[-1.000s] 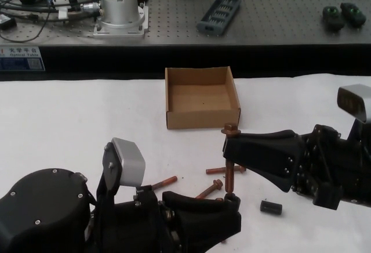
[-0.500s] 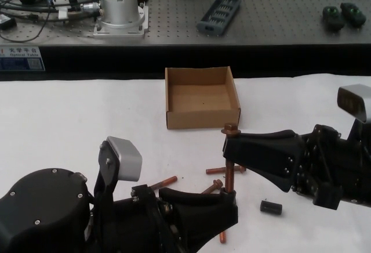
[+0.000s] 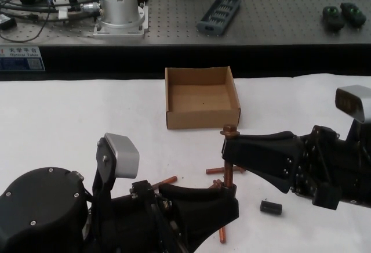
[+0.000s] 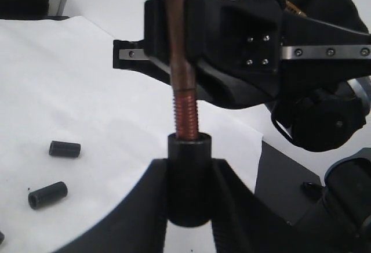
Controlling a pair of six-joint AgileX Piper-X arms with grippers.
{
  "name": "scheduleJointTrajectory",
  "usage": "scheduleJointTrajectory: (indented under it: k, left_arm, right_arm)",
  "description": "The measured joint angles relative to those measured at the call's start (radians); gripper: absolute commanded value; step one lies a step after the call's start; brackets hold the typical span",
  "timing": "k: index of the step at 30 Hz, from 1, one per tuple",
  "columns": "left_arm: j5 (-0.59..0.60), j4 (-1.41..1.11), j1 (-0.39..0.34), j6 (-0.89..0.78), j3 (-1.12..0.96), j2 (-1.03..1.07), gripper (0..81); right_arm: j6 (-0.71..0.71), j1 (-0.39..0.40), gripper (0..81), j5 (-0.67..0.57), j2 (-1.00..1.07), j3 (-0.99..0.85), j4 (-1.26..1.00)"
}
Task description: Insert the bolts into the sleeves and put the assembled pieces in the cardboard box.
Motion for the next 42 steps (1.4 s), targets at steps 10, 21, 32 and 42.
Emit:
scheduleJointTrajectory:
  k: [10,21,32,42]
  left_arm:
    - [-0.002,-0.008,0.0,-0.031,0.0,0.0,0.6]
    - [-0.052,-0.044,-0.005,-0.09,0.0,0.0,0.6]
    - [-0.052,-0.073,-0.008,-0.107,0.0,0.0,0.6]
    - [-0.127,-0.086,0.022,-0.107,0.003,0.005,0.6]
  right_arm:
    - [0.011,0.002,4.3,-0.021,0.0,0.0,0.0]
    - [0.025,0.002,4.3,-0.052,0.006,0.0,0.0]
    - [0.076,-0.015,33.7,-0.145,0.006,0.0,0.002]
    - [0.197,-0.048,31.9,-0.246,-0.036,-0.003,-0.014]
